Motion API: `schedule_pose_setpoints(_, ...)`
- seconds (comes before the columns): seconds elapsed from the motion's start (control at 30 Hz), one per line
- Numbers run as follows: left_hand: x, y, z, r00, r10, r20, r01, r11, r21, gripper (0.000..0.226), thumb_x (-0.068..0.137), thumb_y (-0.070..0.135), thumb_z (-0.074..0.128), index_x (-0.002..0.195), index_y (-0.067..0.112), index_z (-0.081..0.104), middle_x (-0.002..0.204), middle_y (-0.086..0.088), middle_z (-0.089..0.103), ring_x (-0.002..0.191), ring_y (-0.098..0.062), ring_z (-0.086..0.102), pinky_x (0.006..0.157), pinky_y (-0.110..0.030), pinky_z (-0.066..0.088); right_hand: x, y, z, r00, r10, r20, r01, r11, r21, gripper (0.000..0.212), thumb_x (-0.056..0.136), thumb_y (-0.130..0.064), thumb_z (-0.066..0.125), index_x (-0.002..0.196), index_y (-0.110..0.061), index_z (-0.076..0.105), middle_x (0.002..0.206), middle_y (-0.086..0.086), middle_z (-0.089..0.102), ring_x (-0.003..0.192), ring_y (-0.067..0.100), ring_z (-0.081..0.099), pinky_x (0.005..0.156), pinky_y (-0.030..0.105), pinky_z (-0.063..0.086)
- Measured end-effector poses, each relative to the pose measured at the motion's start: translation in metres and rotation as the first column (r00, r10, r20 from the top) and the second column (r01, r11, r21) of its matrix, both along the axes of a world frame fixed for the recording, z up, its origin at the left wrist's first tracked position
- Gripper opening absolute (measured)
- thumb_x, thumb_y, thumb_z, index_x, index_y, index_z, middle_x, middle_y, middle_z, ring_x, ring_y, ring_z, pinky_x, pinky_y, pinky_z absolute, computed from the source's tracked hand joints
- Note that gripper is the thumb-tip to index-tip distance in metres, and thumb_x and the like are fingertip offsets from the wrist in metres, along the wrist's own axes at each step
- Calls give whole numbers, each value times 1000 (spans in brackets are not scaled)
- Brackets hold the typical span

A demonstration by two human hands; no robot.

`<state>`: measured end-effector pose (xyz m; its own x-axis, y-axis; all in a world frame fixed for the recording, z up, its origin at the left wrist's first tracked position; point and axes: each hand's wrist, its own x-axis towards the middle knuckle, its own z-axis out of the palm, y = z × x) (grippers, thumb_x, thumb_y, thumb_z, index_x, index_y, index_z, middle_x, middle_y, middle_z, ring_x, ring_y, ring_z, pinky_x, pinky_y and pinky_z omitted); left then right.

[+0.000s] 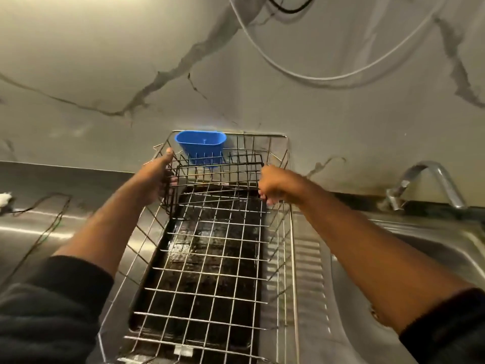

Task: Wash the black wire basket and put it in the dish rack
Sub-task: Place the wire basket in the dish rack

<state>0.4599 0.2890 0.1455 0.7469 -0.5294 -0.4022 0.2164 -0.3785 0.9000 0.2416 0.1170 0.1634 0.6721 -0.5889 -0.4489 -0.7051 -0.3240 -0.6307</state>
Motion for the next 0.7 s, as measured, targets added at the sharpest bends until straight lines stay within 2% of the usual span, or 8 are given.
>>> schedule_pose_setpoints(0.13,8,-11,-19,997,-76,6,76,995,60,73,99,67,40,154,21,33,135,-17,52,92,-20,56,71,-33,48,7,-2,-7,997,28,-78,-28,1000,-5,52,98,6,45,148,-4,34,130,25,53,84,25,63,61,29,57)
schedule_pose_setpoints(0.2,14,-15,-31,995,-104,-13,104,991,82,74,97,70,40,155,24,33,145,-18,48,91,-20,55,72,-31,49,11,-4,-12,995,7,-96,-8,1000,-11,52,98,7,45,147,-3,34,132,25,51,87,25,63,71,31,59)
schedule_pose_setpoints(0.27,17,-18,-39,992,-127,-21,128,985,117,74,97,70,38,154,24,34,147,-16,47,97,-22,56,74,-32,49,16,-7,-20,991,5,-135,-13,998,-63,51,96,7,48,145,-1,37,129,24,53,97,29,66,85,37,59)
schedule_pose_setpoints(0.37,17,-19,-48,990,-139,-23,141,978,151,74,98,70,37,154,22,32,141,-15,48,117,-31,57,82,-36,49,20,-7,-32,981,23,-191,-47,991,-125,55,95,8,49,147,-3,36,130,22,53,101,29,65,88,40,59)
schedule_pose_setpoints(0.43,16,-21,-51,989,-148,-12,148,976,157,75,97,71,37,153,21,34,135,-15,51,114,-31,57,84,-38,48,21,-5,-37,974,51,-223,-81,988,-129,59,94,11,48,149,-3,33,139,23,48,105,31,64,90,41,58)
schedule_pose_setpoints(0.5,15,-22,-52,989,-149,-6,148,977,156,72,99,69,36,152,20,36,126,-13,54,106,-27,56,79,-35,47,22,-4,-41,963,79,-257,-113,986,-122,67,92,14,48,153,-5,27,147,22,40,108,31,62,91,41,57)
schedule_pose_setpoints(0.63,13,-20,-50,987,-159,-3,157,975,160,76,99,68,34,156,17,31,142,-20,48,104,-27,56,84,-36,49,23,-3,-41,950,113,-291,-148,984,-102,75,90,18,47,155,-6,19,155,22,29,109,31,63,91,40,58)
schedule_pose_setpoints(0.7,13,-18,-53,985,-173,-13,173,975,142,77,101,66,31,158,15,25,150,-24,42,114,-31,55,94,-41,50,23,-3,-41,946,119,-303,-160,980,-116,72,91,17,47,154,-5,21,155,21,30,112,30,62,93,39,57)
